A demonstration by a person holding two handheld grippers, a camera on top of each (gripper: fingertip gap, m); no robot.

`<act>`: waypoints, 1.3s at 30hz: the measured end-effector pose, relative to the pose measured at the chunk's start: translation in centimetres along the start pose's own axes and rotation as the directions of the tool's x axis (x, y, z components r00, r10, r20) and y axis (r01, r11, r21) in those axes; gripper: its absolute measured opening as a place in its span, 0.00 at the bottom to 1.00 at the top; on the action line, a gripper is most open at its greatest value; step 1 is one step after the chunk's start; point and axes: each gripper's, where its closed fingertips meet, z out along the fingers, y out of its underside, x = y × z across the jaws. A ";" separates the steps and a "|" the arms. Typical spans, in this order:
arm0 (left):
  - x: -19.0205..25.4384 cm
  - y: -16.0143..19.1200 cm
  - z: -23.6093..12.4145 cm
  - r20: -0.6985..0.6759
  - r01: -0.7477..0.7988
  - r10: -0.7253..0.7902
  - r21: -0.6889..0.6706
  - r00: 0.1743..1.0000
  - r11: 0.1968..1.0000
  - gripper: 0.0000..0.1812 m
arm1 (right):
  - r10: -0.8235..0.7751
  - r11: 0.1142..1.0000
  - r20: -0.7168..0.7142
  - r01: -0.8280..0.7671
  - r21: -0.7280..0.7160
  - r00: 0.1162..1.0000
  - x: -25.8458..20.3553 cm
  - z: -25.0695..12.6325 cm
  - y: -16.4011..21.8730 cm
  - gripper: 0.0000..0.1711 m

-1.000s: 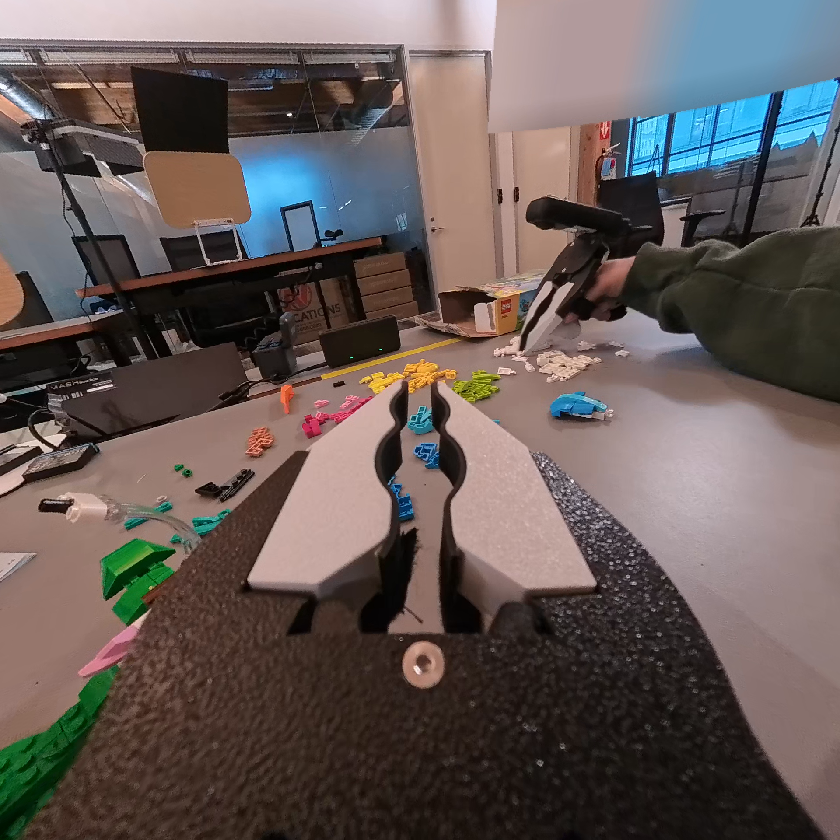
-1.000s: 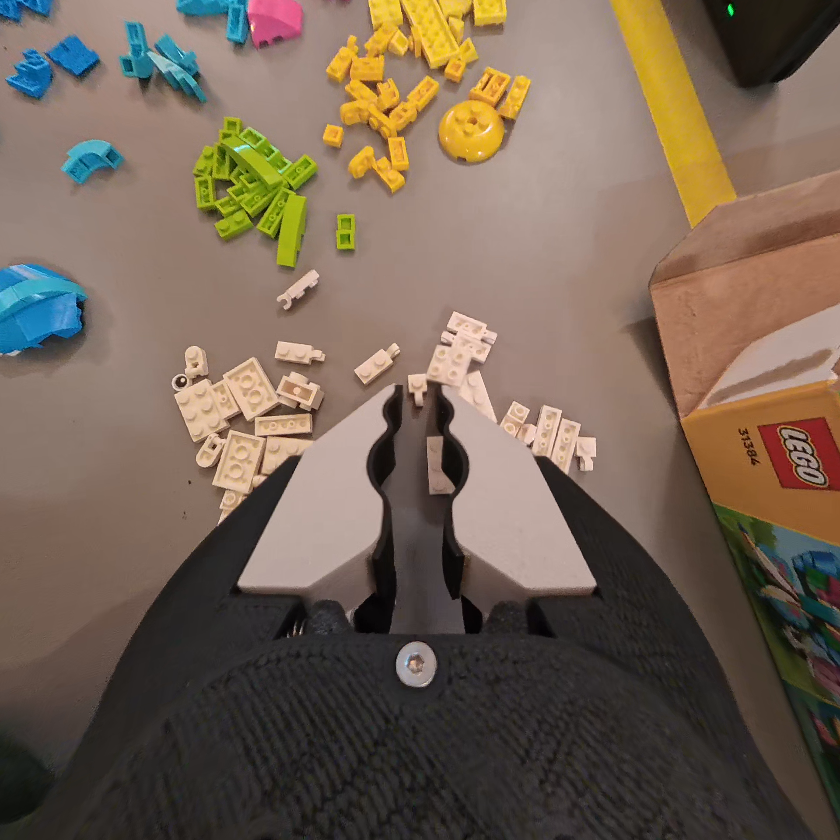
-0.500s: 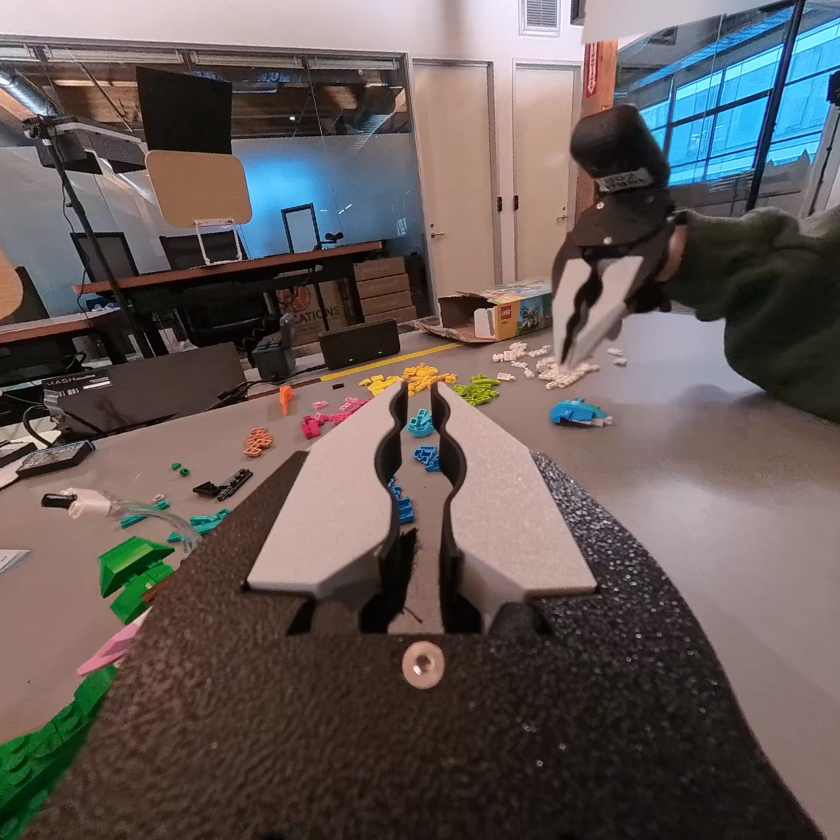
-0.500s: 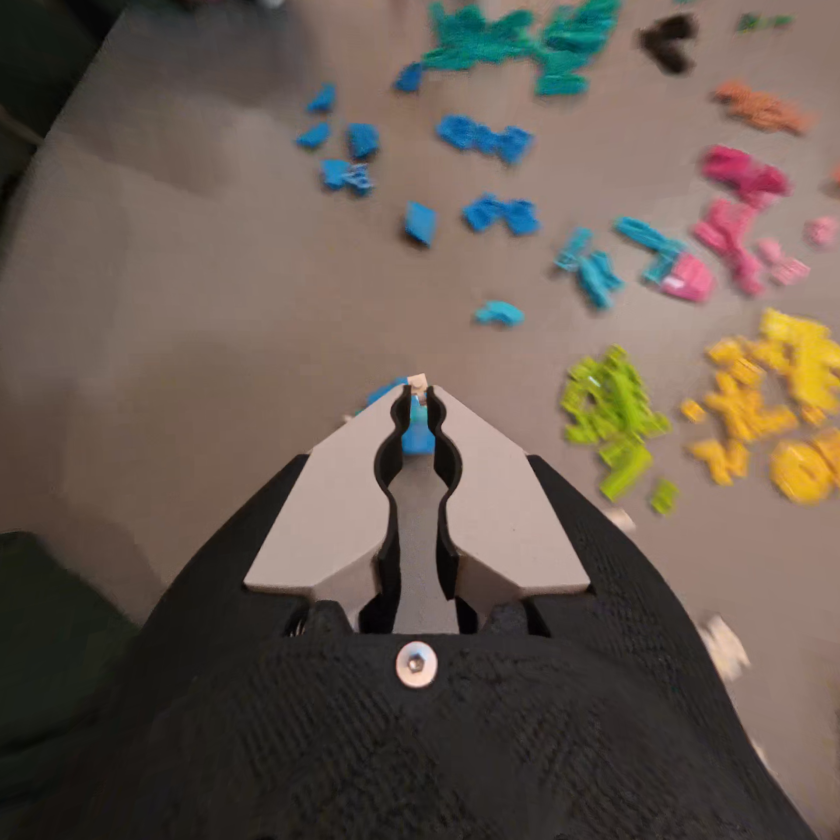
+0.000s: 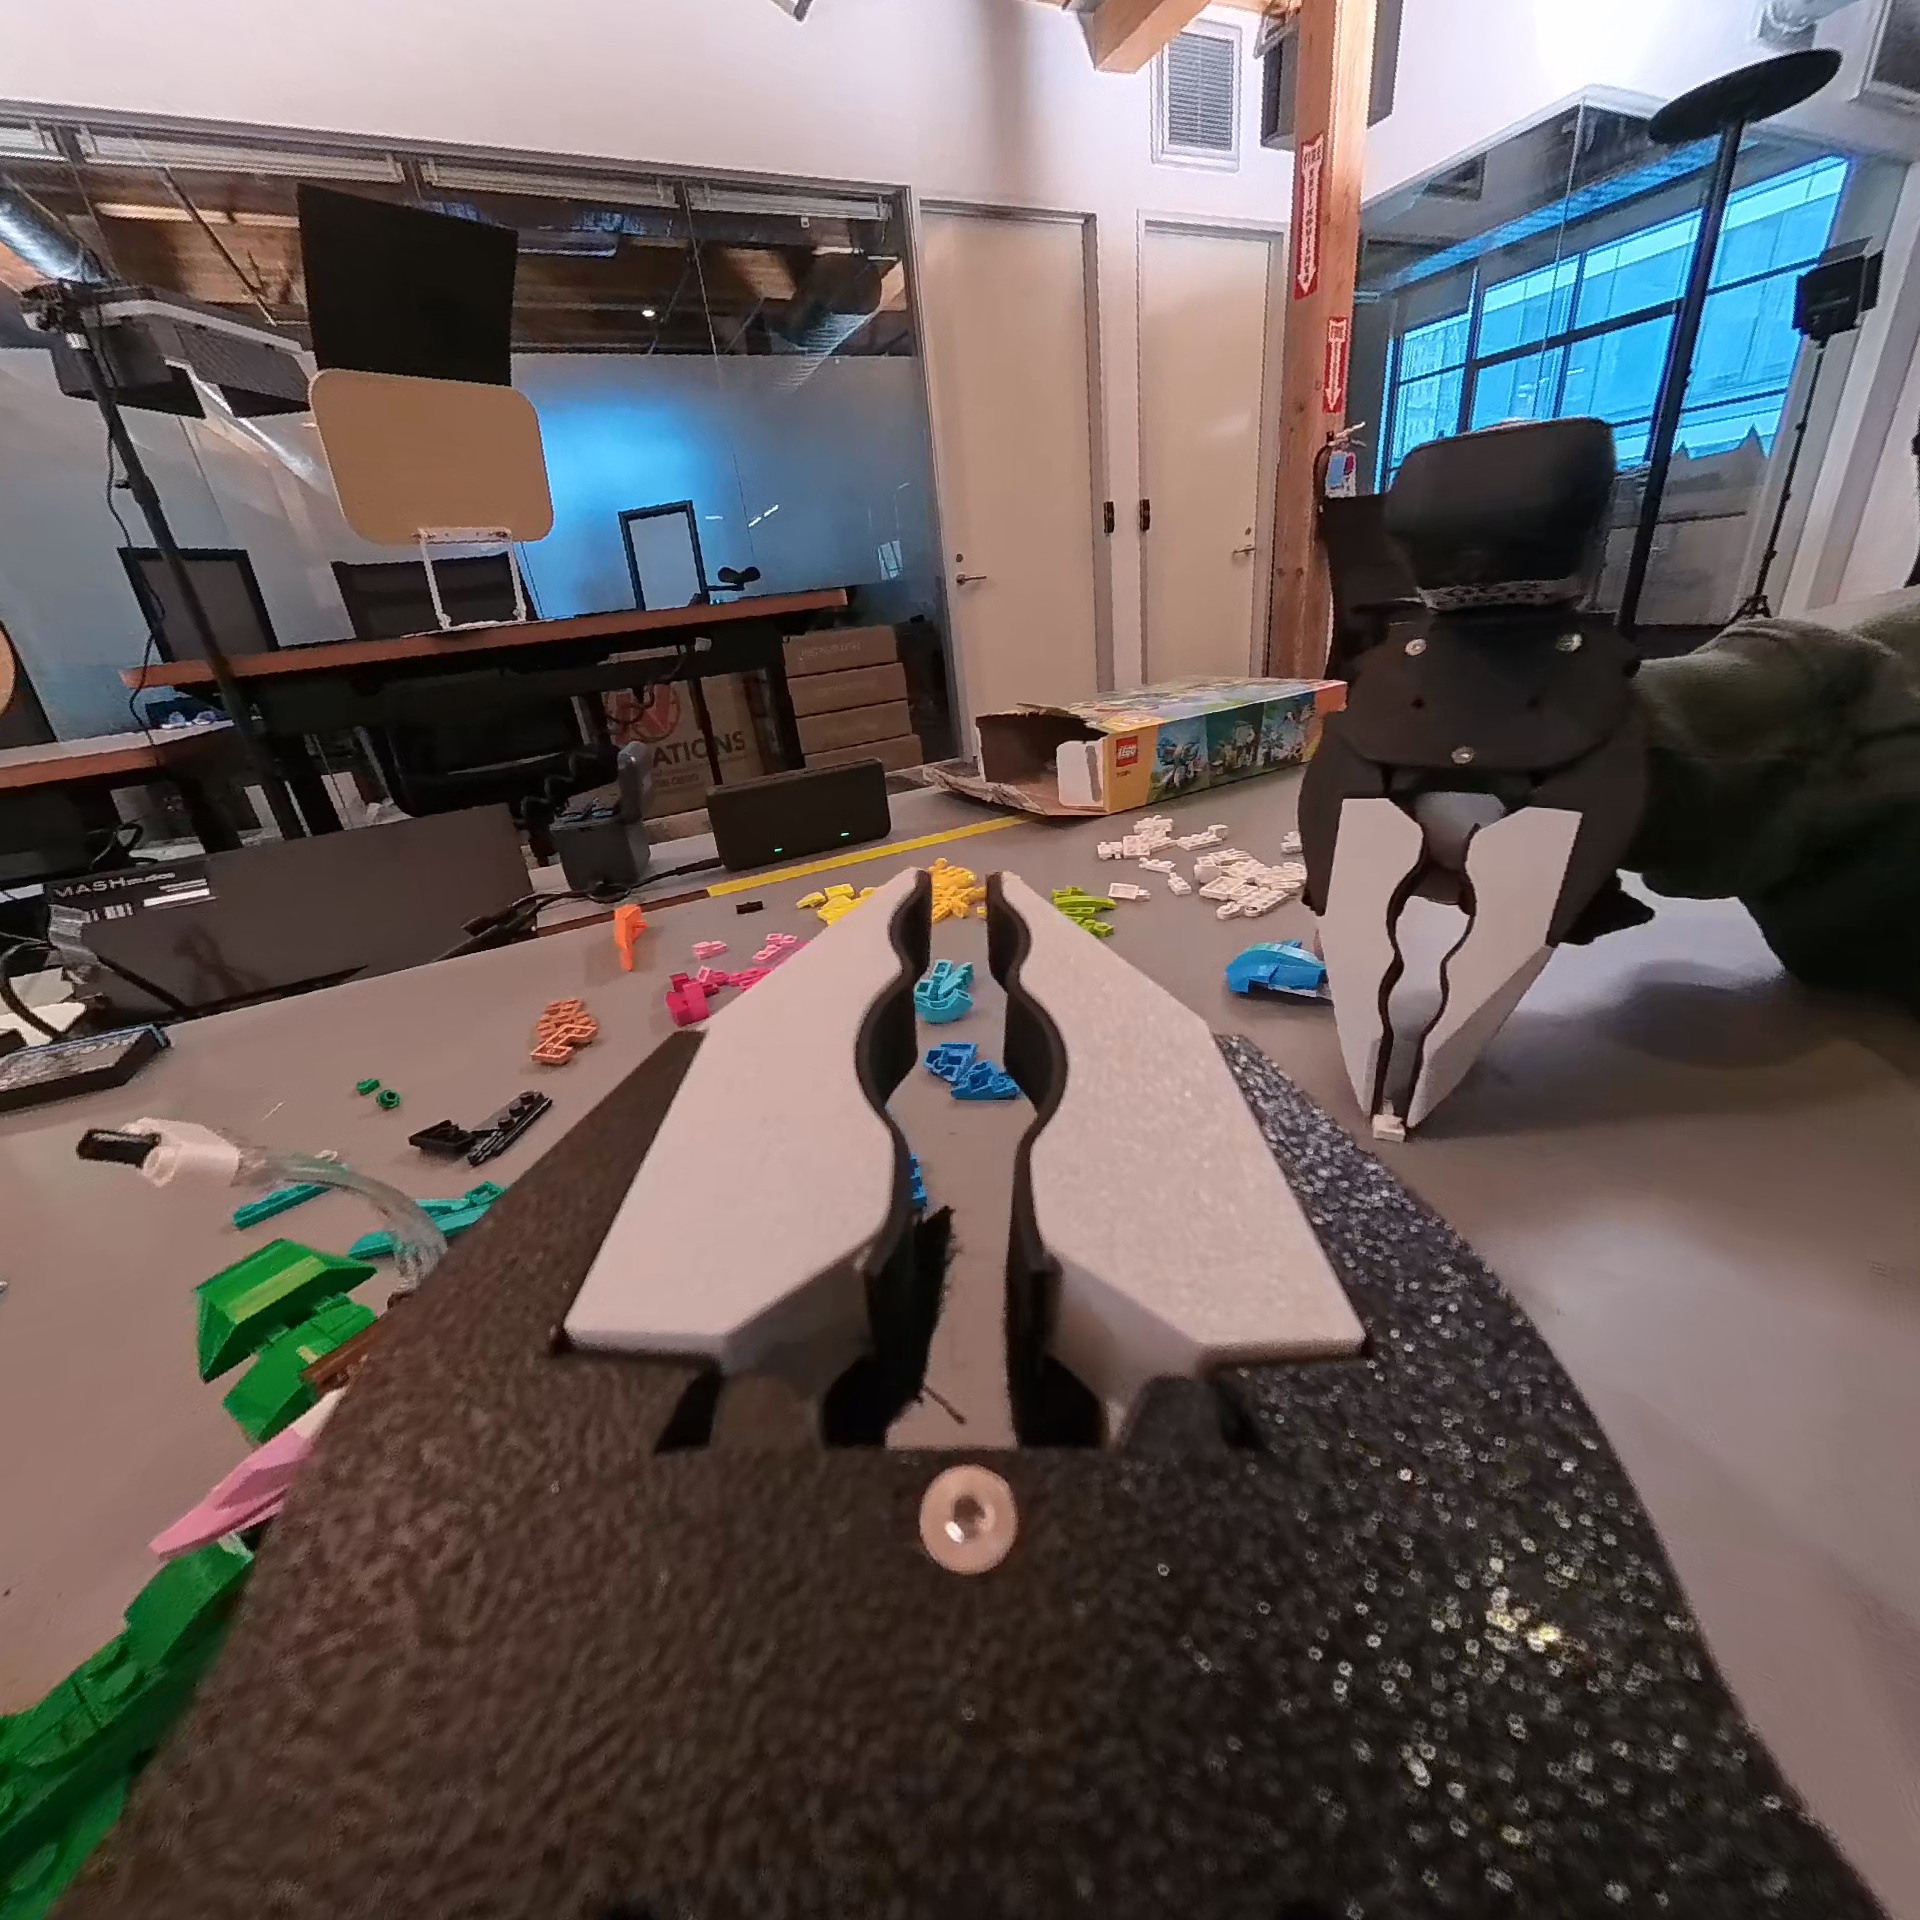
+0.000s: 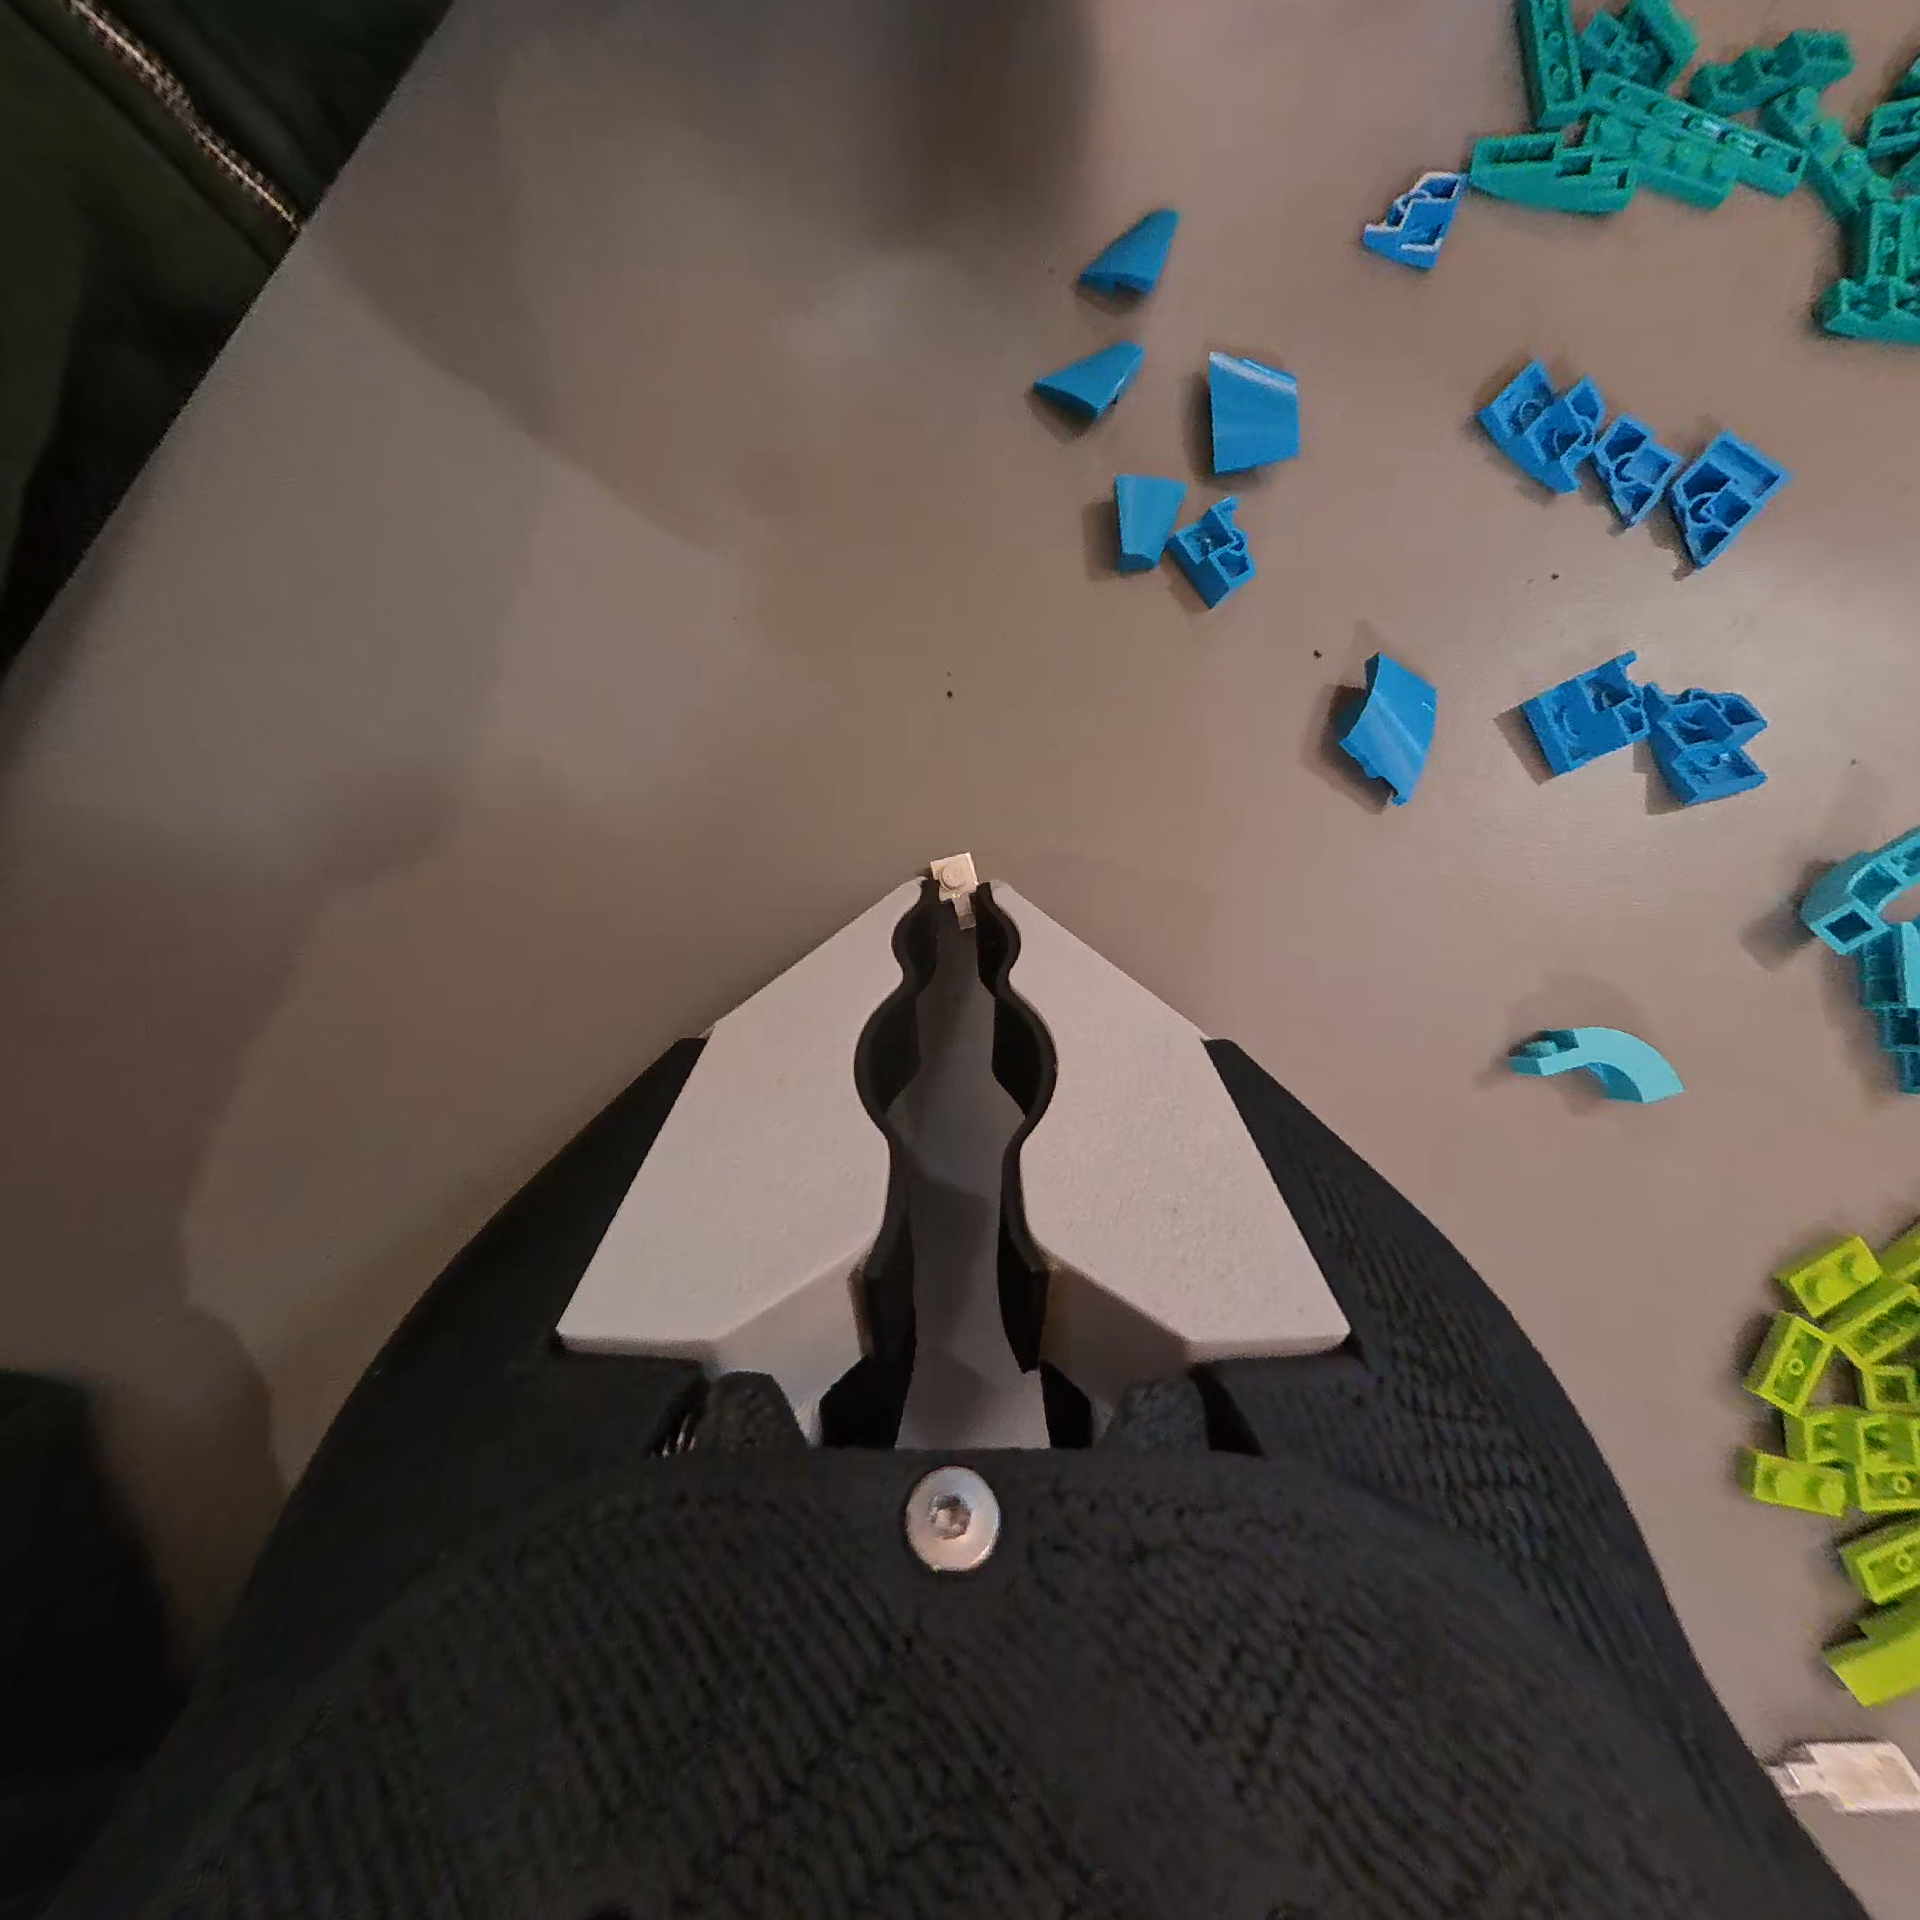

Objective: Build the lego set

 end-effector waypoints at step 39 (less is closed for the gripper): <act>-0.2 -1.1 -0.5 0.033 -0.038 0.036 0.073 0.999 0.997 0.22 | 0.294 0.762 -0.791 0.368 0.533 0.537 4.2 -14.0 -2.7 0.20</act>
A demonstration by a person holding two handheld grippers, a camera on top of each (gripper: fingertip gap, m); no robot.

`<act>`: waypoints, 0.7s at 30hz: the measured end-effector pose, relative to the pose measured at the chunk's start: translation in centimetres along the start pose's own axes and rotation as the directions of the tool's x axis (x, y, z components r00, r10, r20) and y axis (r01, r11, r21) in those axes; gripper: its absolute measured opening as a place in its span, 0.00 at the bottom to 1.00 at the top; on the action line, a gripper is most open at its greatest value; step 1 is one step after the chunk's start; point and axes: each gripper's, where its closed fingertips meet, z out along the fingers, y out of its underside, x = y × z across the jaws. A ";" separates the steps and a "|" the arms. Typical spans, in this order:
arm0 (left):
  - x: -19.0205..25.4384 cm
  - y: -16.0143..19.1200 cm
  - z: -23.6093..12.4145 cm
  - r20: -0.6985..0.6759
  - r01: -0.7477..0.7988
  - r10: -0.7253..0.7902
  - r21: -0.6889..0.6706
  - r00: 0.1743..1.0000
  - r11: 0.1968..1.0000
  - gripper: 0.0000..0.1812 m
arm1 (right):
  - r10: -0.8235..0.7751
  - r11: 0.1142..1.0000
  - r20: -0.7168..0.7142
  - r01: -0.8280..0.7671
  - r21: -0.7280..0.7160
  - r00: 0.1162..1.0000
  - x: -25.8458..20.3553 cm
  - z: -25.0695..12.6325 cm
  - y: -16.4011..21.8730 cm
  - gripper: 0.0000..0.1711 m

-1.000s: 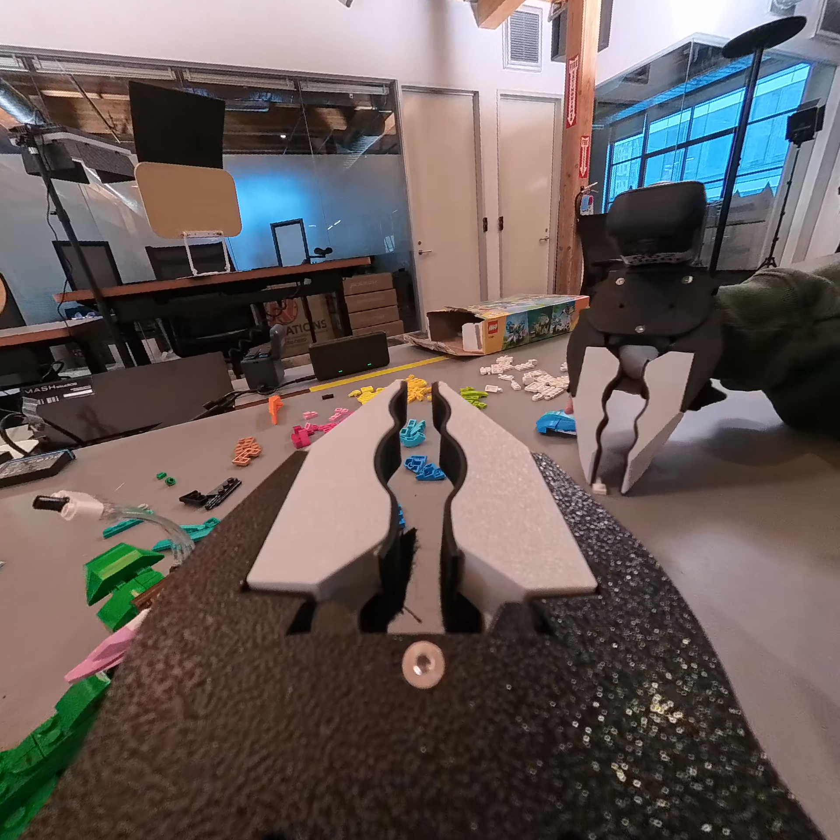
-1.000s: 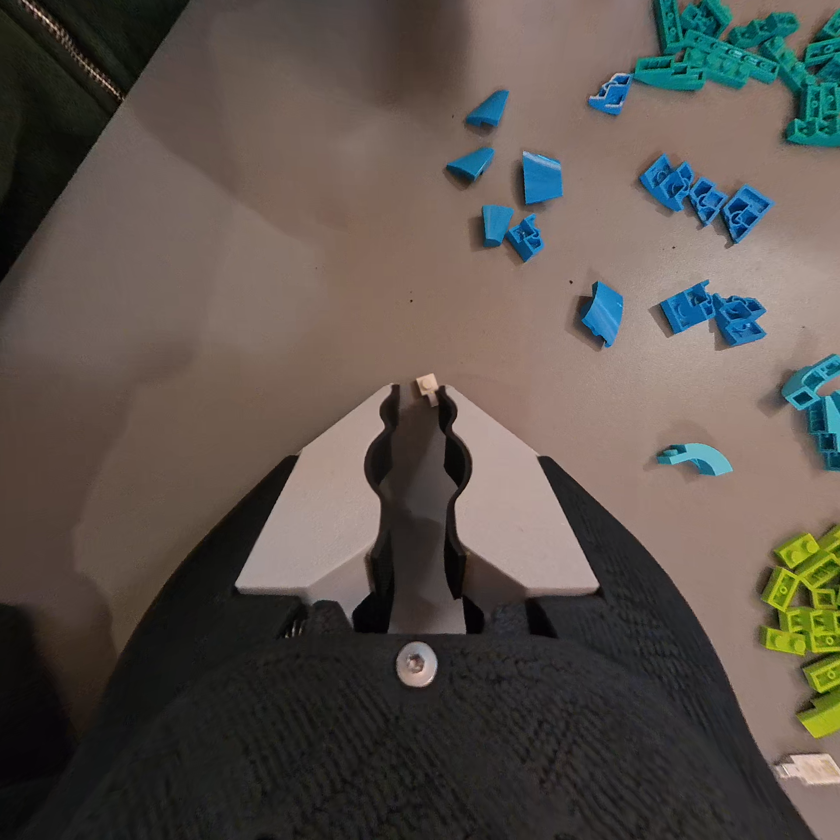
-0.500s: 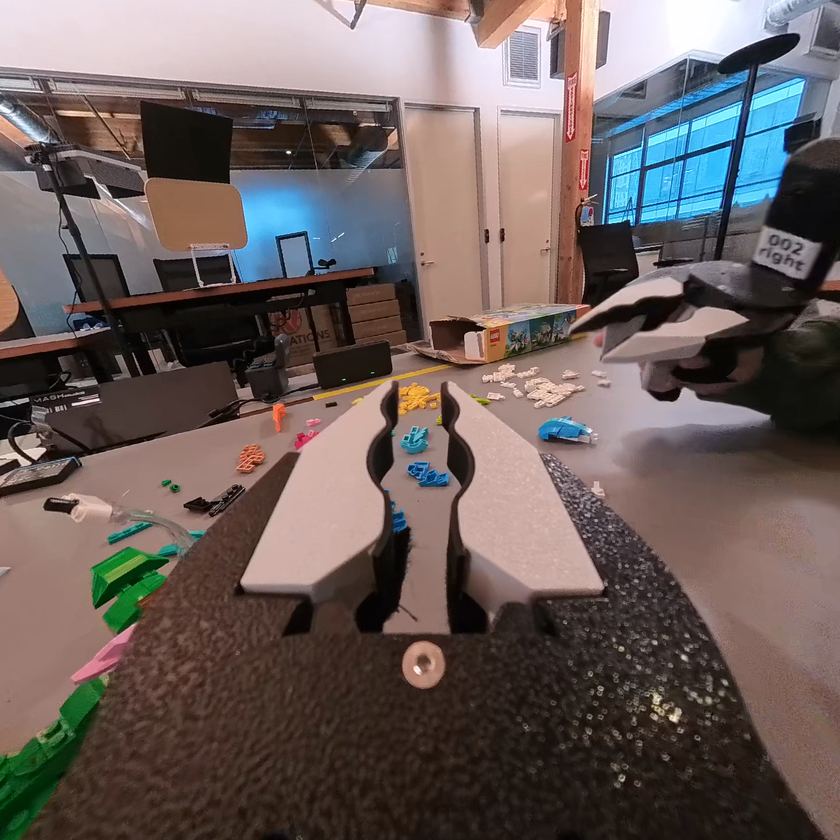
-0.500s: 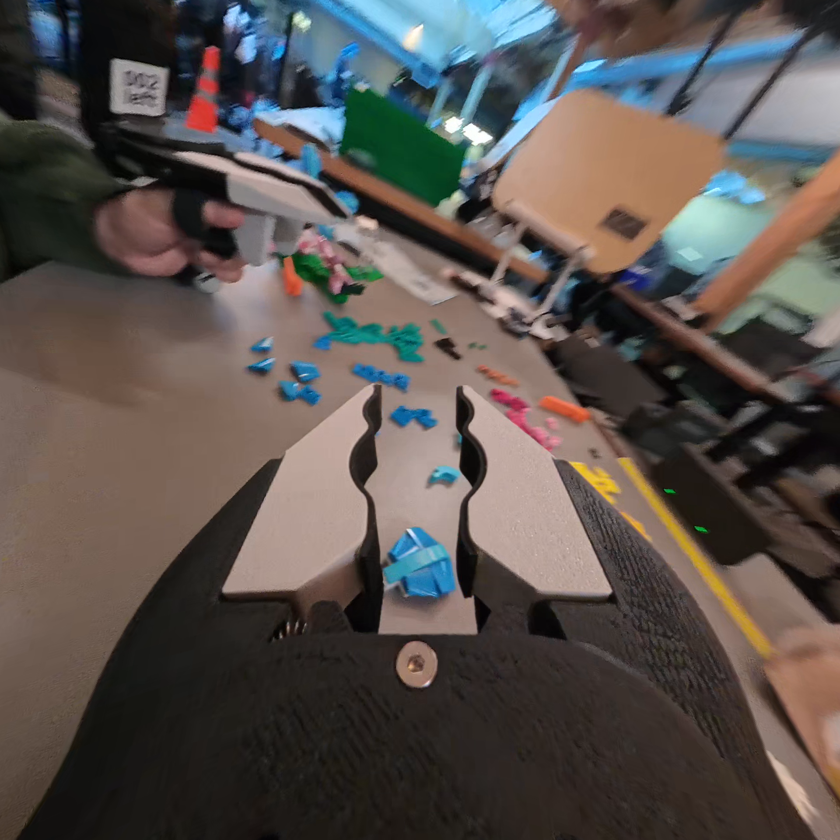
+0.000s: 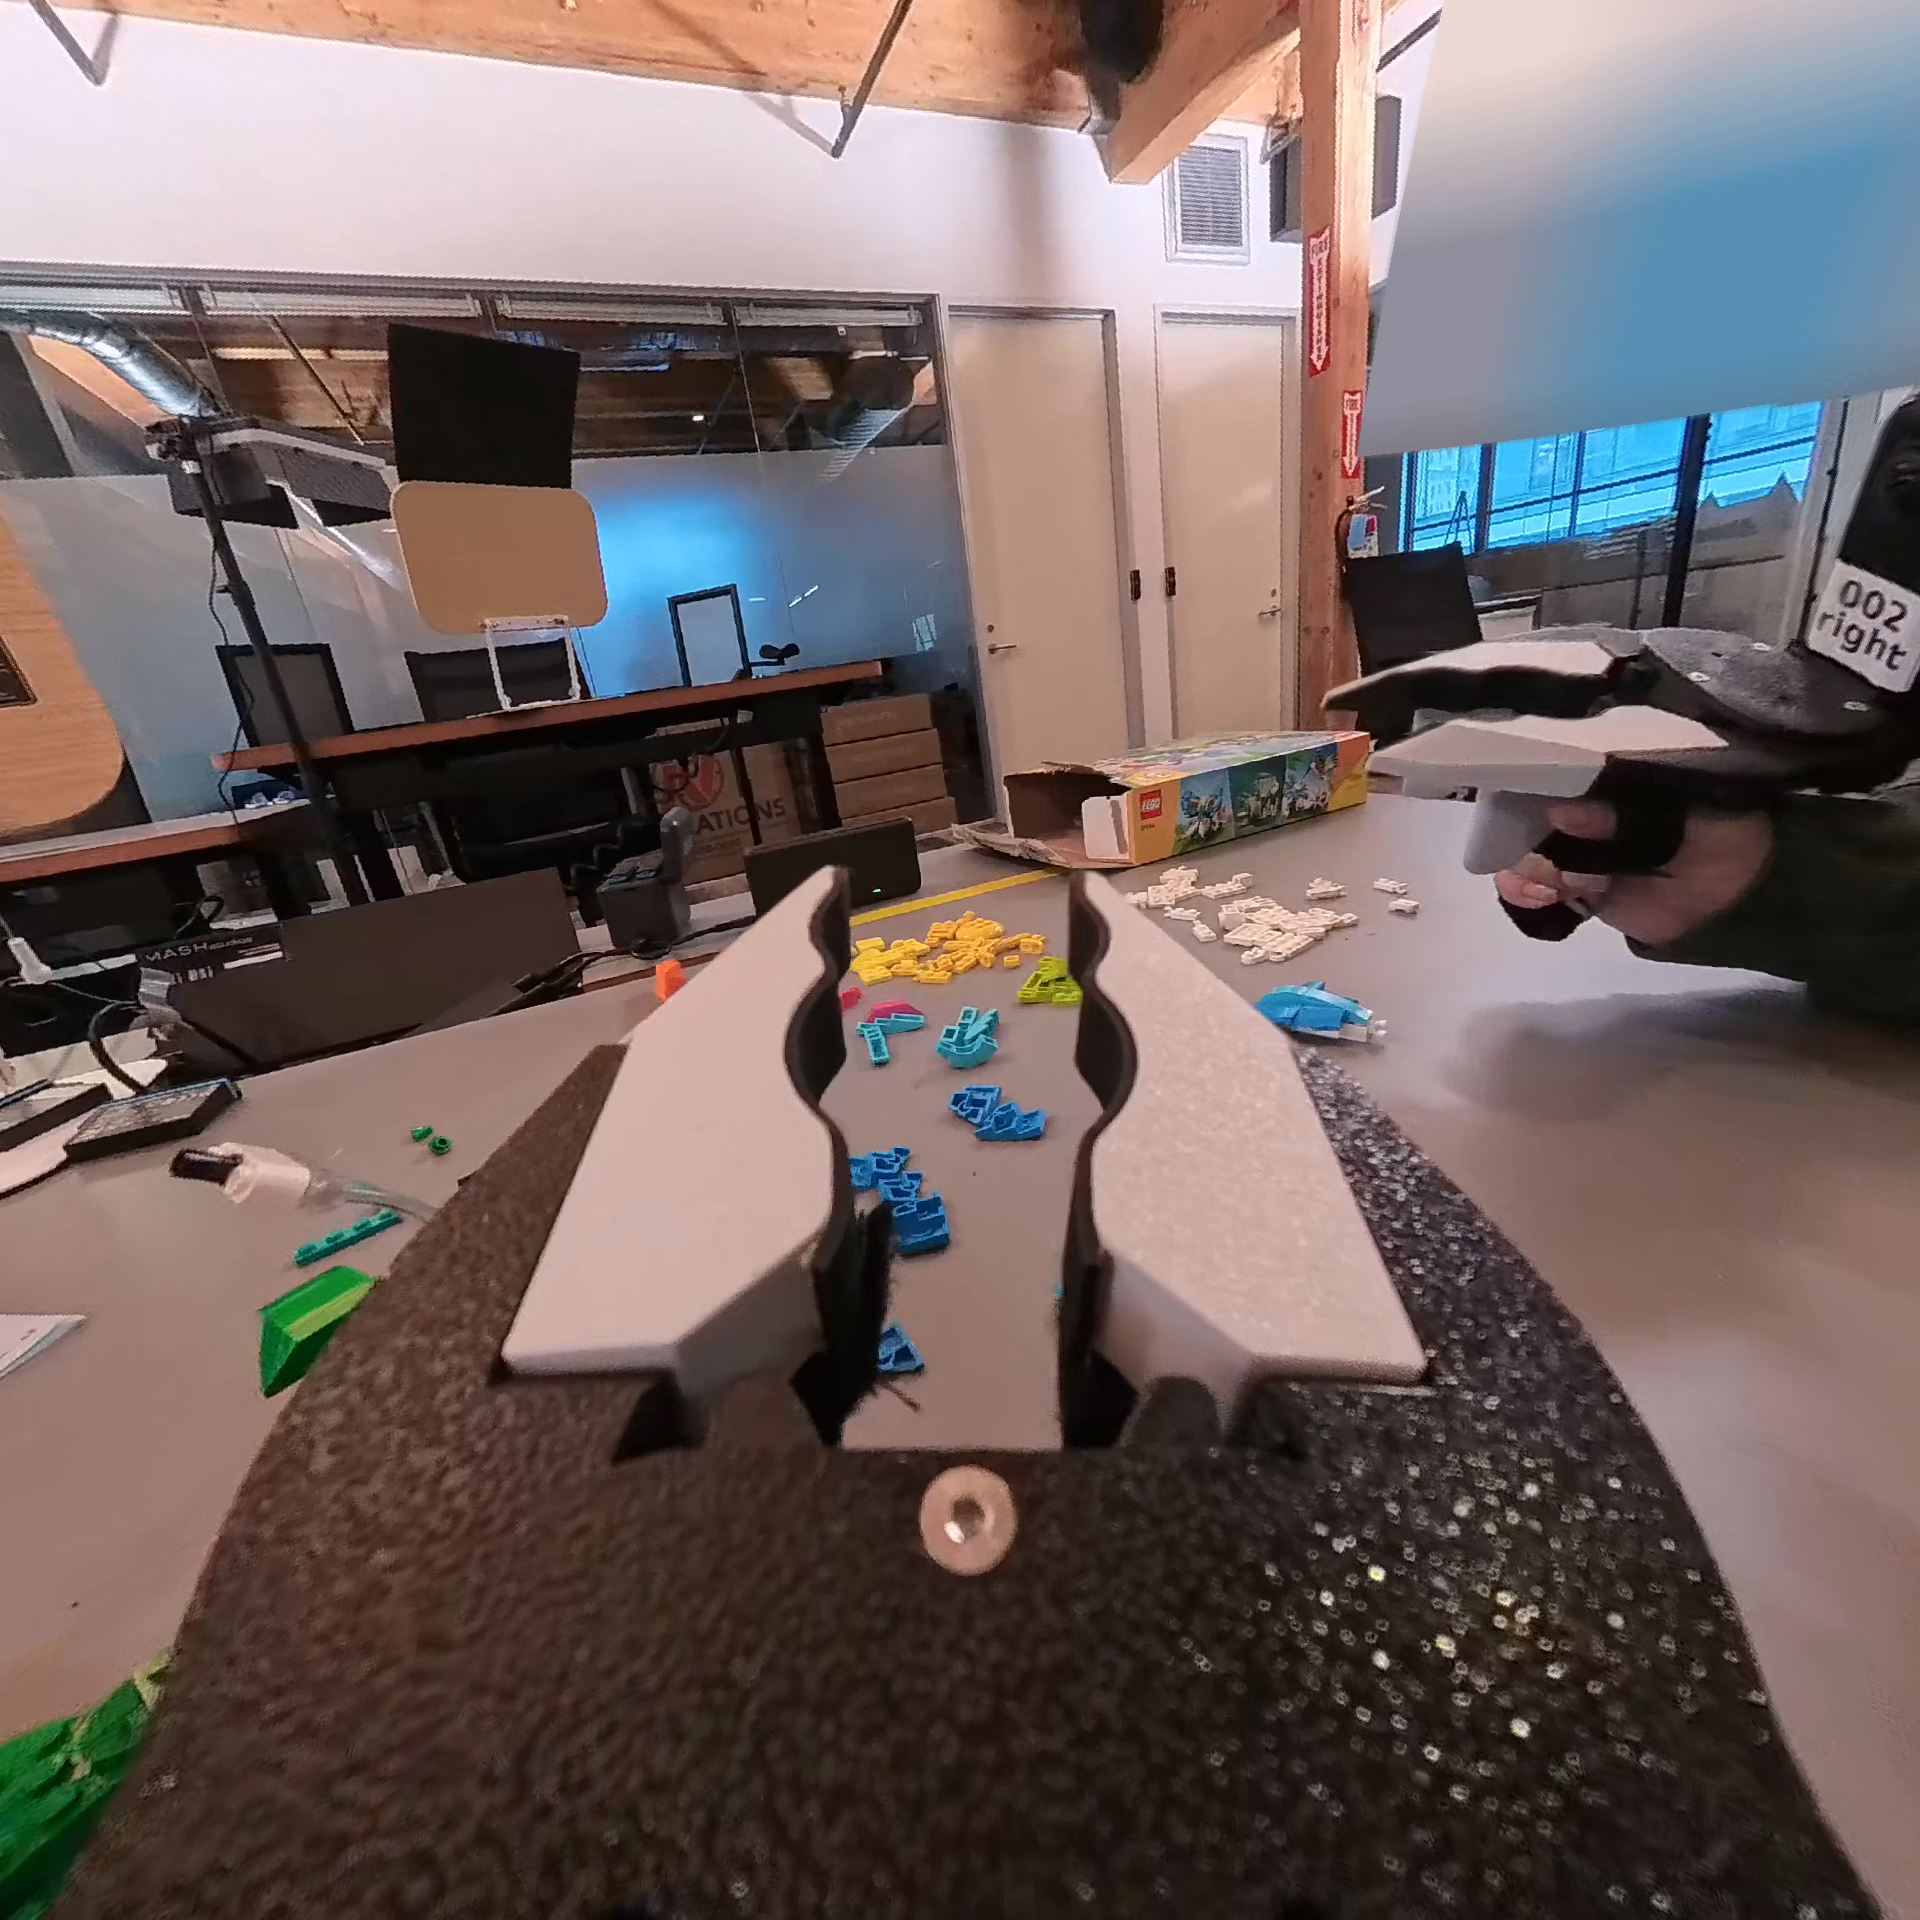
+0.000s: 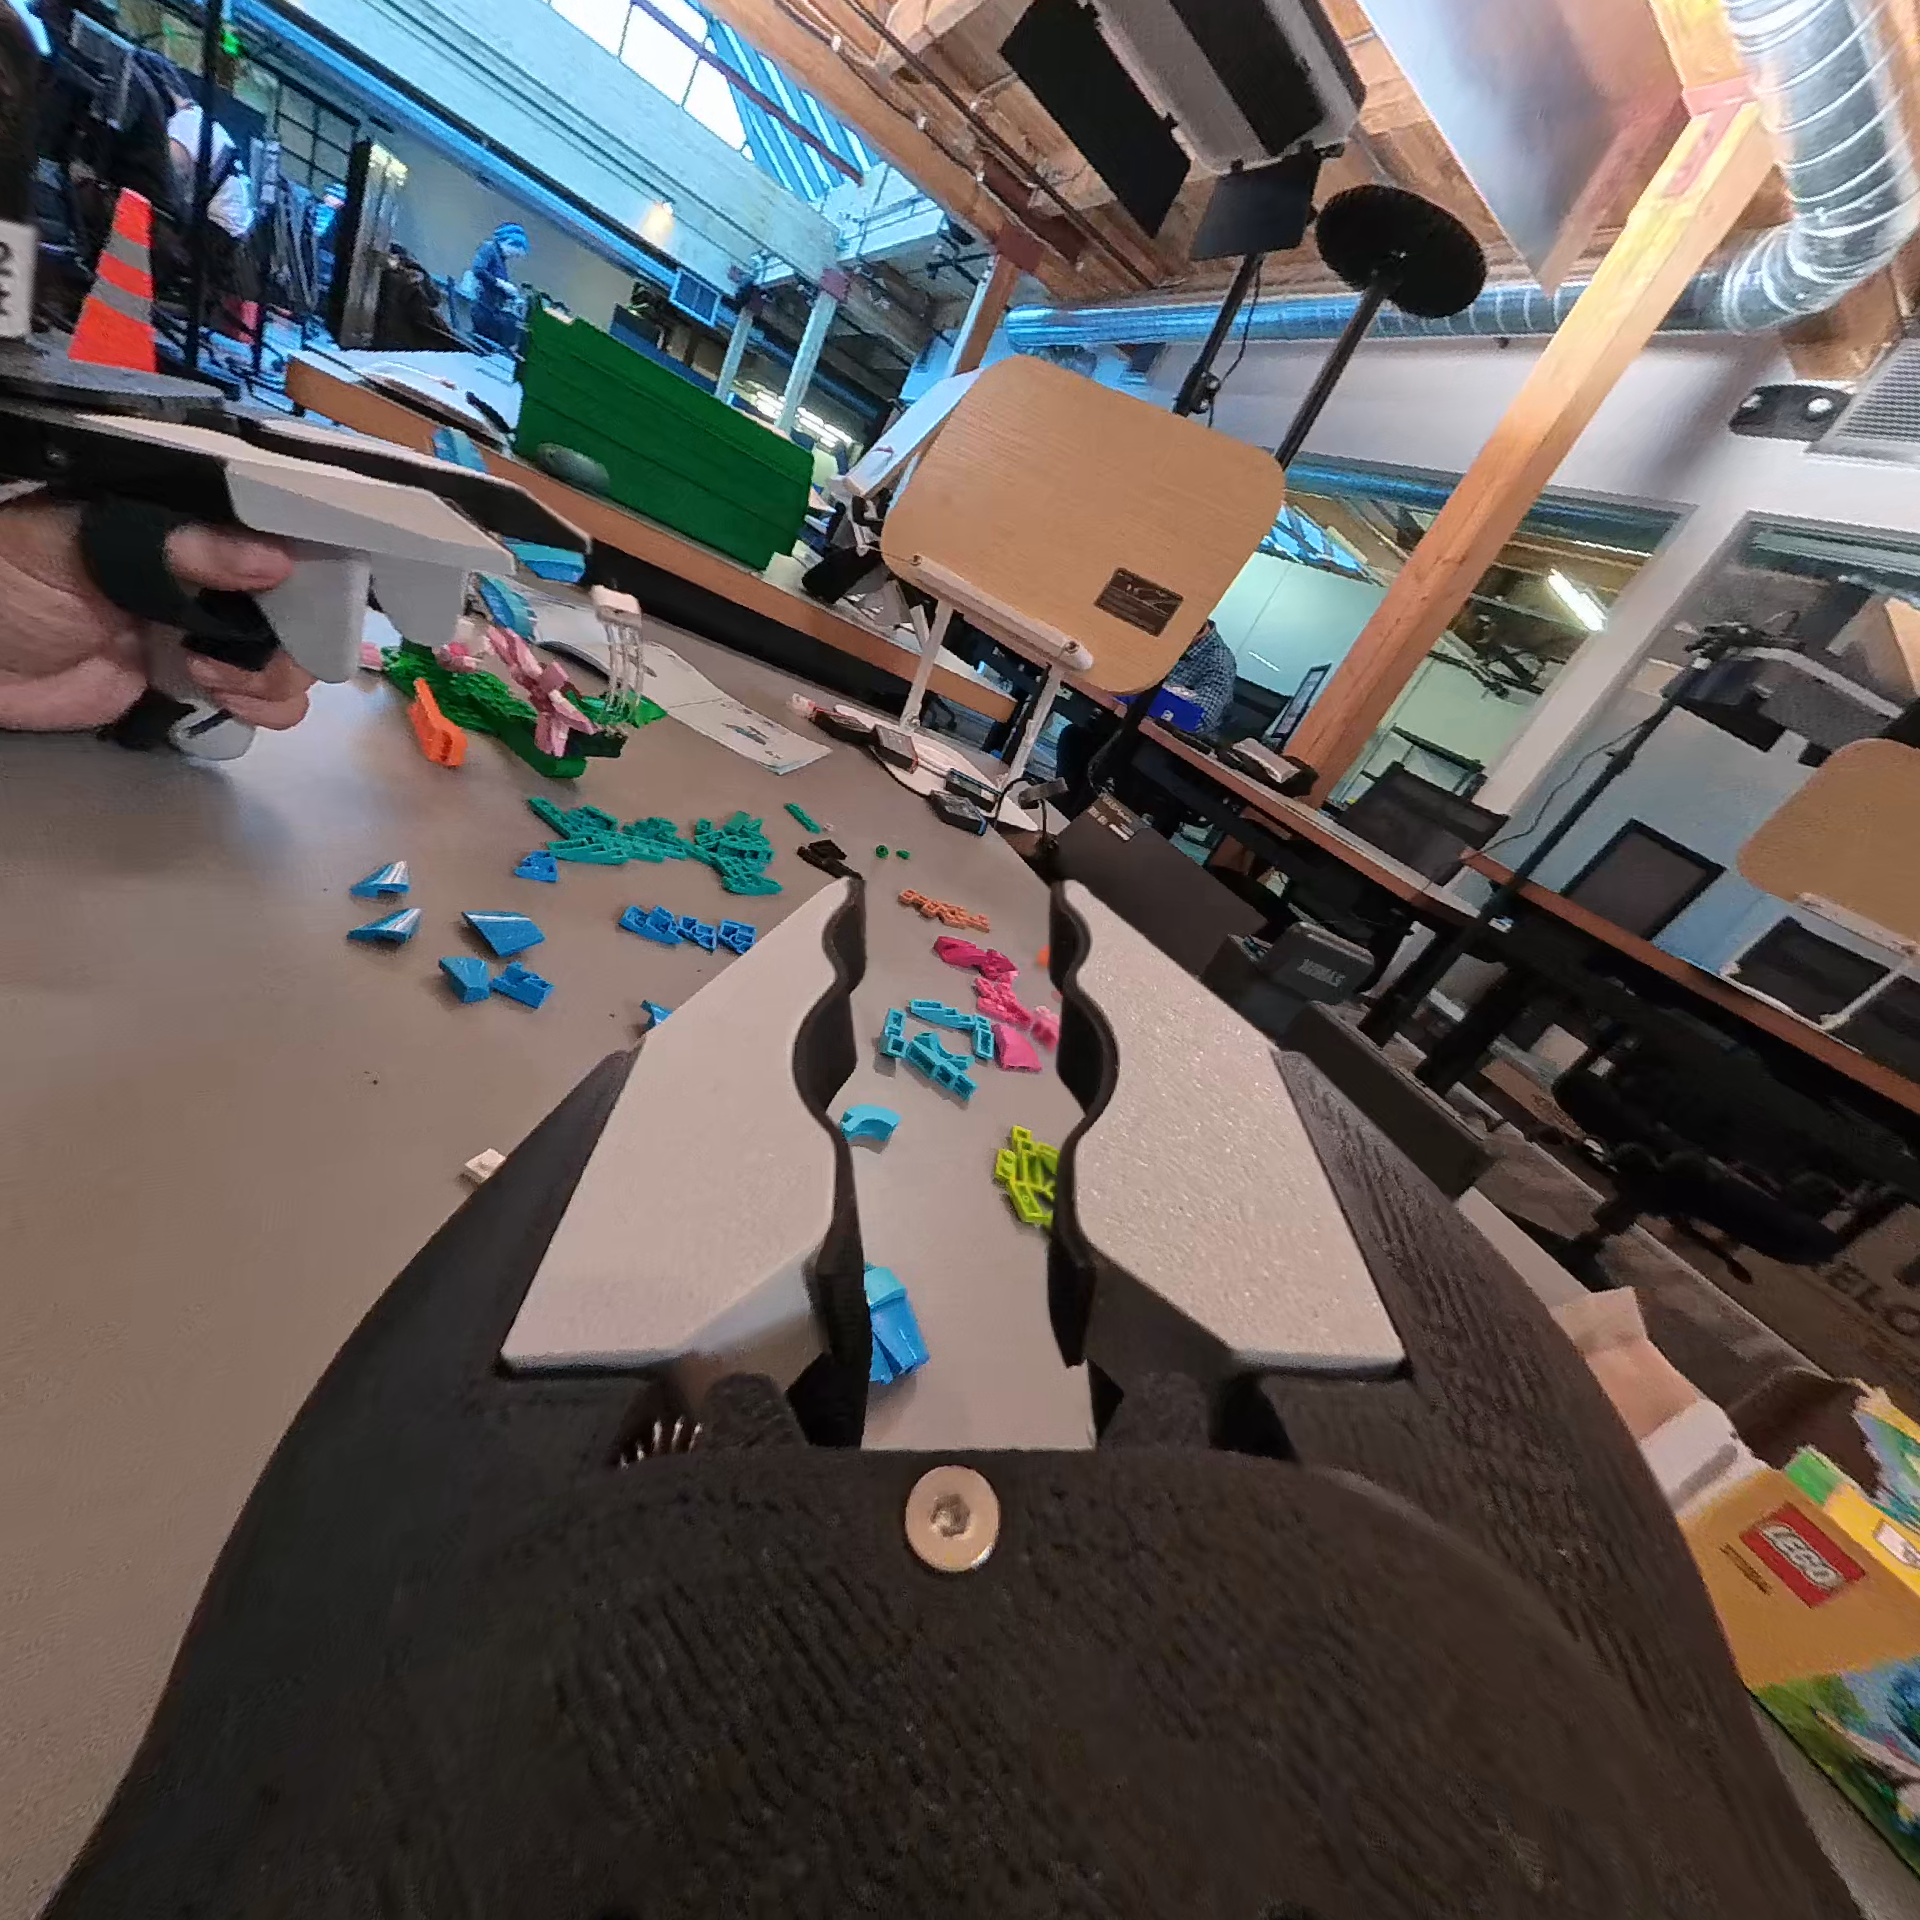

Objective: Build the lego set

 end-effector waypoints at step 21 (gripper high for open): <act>2.1 -3.9 -2.2 0.090 -0.136 0.129 0.075 0.988 0.988 0.43 | -0.025 0.995 -0.077 0.033 0.099 0.997 -1.5 0.6 -4.1 0.37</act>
